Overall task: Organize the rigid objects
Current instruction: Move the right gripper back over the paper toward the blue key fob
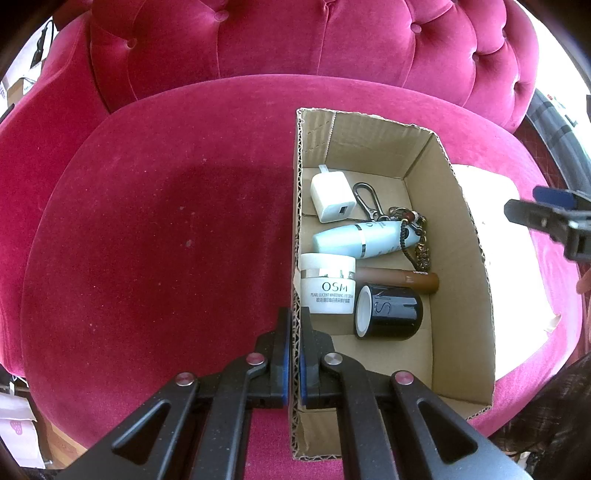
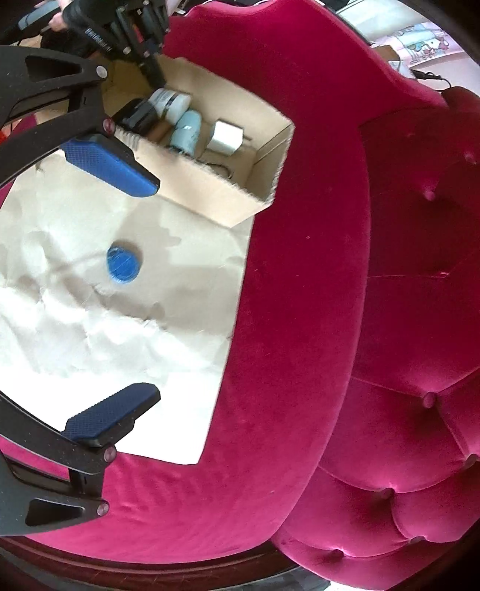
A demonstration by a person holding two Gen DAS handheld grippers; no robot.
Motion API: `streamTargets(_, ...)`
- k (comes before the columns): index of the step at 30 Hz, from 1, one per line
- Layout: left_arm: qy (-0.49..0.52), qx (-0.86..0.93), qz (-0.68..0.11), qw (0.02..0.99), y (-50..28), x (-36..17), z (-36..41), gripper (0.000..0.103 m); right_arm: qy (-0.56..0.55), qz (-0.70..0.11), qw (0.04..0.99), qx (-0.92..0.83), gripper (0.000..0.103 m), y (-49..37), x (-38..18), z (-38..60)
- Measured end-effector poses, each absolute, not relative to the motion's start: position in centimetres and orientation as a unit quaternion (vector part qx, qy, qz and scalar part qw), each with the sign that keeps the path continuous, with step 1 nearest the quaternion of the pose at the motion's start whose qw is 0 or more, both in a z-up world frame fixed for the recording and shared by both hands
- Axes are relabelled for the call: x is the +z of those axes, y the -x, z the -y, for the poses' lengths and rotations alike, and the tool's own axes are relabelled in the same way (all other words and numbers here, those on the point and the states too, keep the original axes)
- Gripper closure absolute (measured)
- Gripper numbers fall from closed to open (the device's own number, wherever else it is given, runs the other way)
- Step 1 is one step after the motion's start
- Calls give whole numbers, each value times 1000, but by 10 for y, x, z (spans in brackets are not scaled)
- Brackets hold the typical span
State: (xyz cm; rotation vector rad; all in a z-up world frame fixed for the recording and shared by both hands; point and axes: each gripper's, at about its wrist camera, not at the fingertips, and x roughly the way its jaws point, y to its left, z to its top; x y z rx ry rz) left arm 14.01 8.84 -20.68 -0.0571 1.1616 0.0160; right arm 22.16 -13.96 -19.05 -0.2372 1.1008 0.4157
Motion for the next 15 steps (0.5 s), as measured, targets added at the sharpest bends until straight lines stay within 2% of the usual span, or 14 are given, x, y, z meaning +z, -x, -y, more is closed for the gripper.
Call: streamTargets(15,28,8,-548,836,-139,-208,-87,100,137,-549,800,197,0,-210,-233,146)
